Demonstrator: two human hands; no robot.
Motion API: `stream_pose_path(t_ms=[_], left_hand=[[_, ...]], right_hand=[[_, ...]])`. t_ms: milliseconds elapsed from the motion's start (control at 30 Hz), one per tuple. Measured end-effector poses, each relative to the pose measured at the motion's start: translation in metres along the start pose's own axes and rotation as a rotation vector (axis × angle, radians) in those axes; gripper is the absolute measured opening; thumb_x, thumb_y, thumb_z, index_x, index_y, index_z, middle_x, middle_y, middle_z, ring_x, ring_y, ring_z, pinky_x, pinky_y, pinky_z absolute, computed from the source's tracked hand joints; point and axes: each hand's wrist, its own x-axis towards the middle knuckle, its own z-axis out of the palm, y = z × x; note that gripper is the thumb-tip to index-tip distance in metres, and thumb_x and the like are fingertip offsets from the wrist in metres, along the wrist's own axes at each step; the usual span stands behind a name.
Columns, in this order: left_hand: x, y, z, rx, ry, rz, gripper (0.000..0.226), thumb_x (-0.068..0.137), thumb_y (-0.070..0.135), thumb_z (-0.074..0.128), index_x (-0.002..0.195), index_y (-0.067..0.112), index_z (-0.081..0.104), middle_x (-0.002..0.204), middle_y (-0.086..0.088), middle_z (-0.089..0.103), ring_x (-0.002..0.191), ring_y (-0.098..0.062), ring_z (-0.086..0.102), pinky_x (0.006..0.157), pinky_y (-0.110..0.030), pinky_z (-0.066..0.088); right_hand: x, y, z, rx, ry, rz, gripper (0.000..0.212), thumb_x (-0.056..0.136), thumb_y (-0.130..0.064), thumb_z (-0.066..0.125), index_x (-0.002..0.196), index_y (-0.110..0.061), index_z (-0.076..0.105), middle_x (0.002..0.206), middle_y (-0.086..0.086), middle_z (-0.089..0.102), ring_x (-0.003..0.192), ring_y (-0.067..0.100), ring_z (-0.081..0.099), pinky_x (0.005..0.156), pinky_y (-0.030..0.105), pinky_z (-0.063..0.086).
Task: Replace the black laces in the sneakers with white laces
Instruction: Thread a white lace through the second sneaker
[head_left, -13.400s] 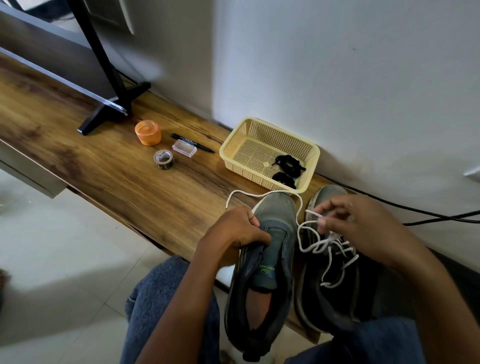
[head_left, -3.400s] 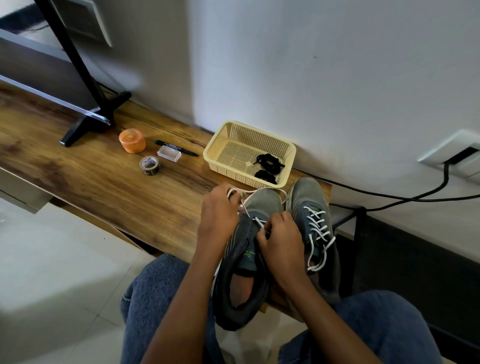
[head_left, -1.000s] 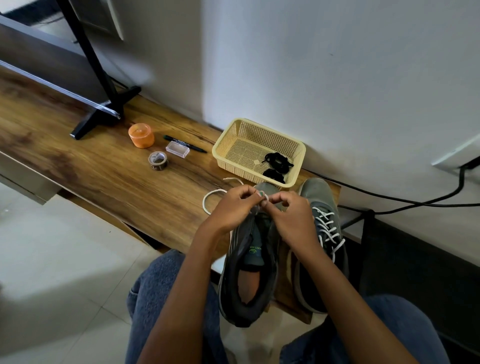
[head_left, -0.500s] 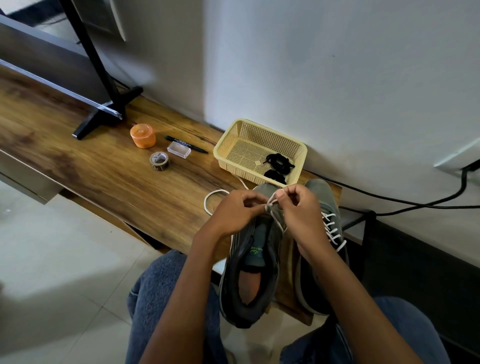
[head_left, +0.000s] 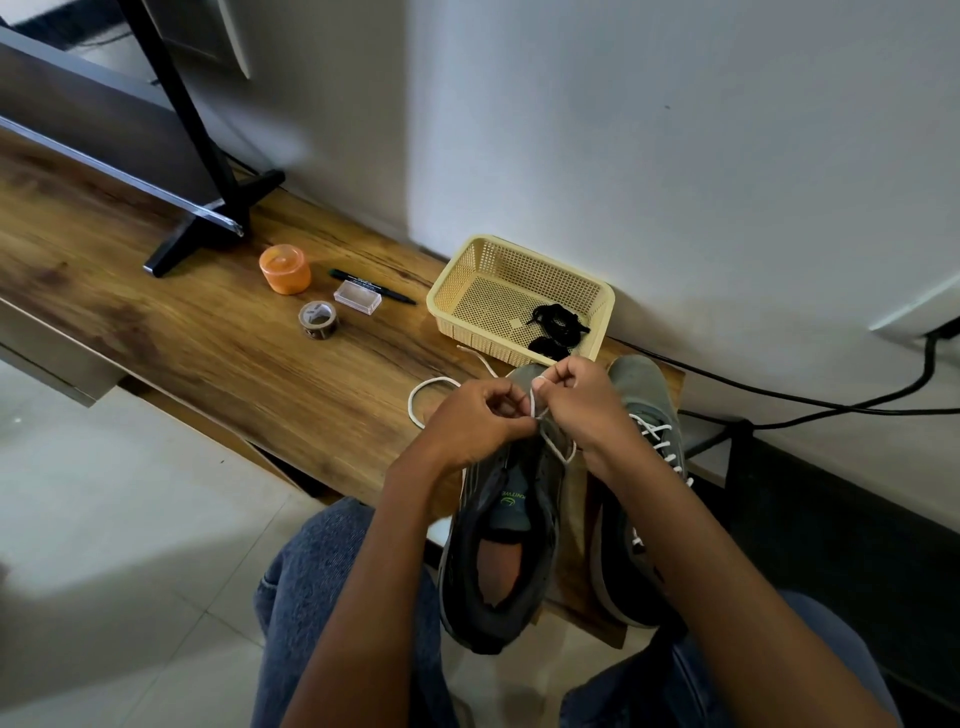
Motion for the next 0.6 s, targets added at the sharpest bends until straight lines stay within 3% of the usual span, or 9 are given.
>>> stream_pose_path(t_ms=[100,233,367,433,500,600], left_hand=[[0.000,-0.001,-0.001,-0.011,-0.012,0.000,0.011,0.078,0.008,0.073,0.076,0.015,0.064,0.066,0.003,0.059,0.067,-0.011,0.052,0.070,-0.030,0.043],[0.000,-0.002,-0.003,-0.046,-0.029,0.002,0.018,0.067,0.027,0.076,0.076,0.015,0.066,0.067,0.002,0.060,0.069,-0.012,0.052,0.068,-0.029,0.043],[0.001,-0.001,-0.003,-0.027,-0.001,-0.003,0.013,0.077,0.013,0.076,0.084,0.007,0.067,0.070,-0.001,0.059,0.069,-0.011,0.051,0.069,-0.028,0.042],[0.000,-0.001,-0.003,0.009,0.044,0.003,0.011,0.077,0.015,0.076,0.082,0.012,0.068,0.065,0.008,0.056,0.063,-0.005,0.049,0.065,-0.023,0.041],[-0.001,-0.001,-0.006,0.038,0.079,-0.002,0.011,0.075,0.020,0.078,0.076,0.020,0.067,0.060,0.013,0.054,0.060,-0.004,0.048,0.064,-0.024,0.041],[-0.002,0.000,-0.006,0.049,0.093,-0.011,0.015,0.073,0.020,0.080,0.070,0.022,0.065,0.060,0.012,0.056,0.061,-0.005,0.051,0.066,-0.025,0.043]], right_hand=[[0.000,-0.005,-0.001,-0.056,0.002,-0.037,0.004,0.090,-0.007,0.055,0.088,-0.005,0.059,0.073,-0.001,0.057,0.070,0.014,0.053,0.065,0.030,0.043],[0.001,-0.014,-0.008,-0.302,0.028,-0.143,0.008,0.083,-0.011,0.063,0.075,-0.010,0.060,0.063,-0.006,0.055,0.062,0.012,0.051,0.060,0.028,0.043],[-0.004,-0.026,-0.014,-0.517,0.066,-0.212,0.010,0.080,-0.015,0.069,0.074,-0.011,0.062,0.065,-0.001,0.061,0.065,0.016,0.057,0.054,0.025,0.041],[-0.005,-0.027,-0.015,-0.385,0.029,-0.169,0.014,0.077,-0.015,0.074,0.075,-0.004,0.064,0.064,0.001,0.062,0.061,0.015,0.057,0.059,0.029,0.046],[-0.006,-0.026,-0.016,-0.082,-0.069,-0.063,0.019,0.077,-0.012,0.075,0.077,0.003,0.064,0.068,0.008,0.062,0.062,0.016,0.057,0.062,0.032,0.049],[-0.007,-0.023,-0.021,0.239,-0.156,0.099,0.018,0.084,-0.012,0.070,0.073,-0.002,0.060,0.069,0.014,0.062,0.062,0.019,0.058,0.066,0.034,0.053]])
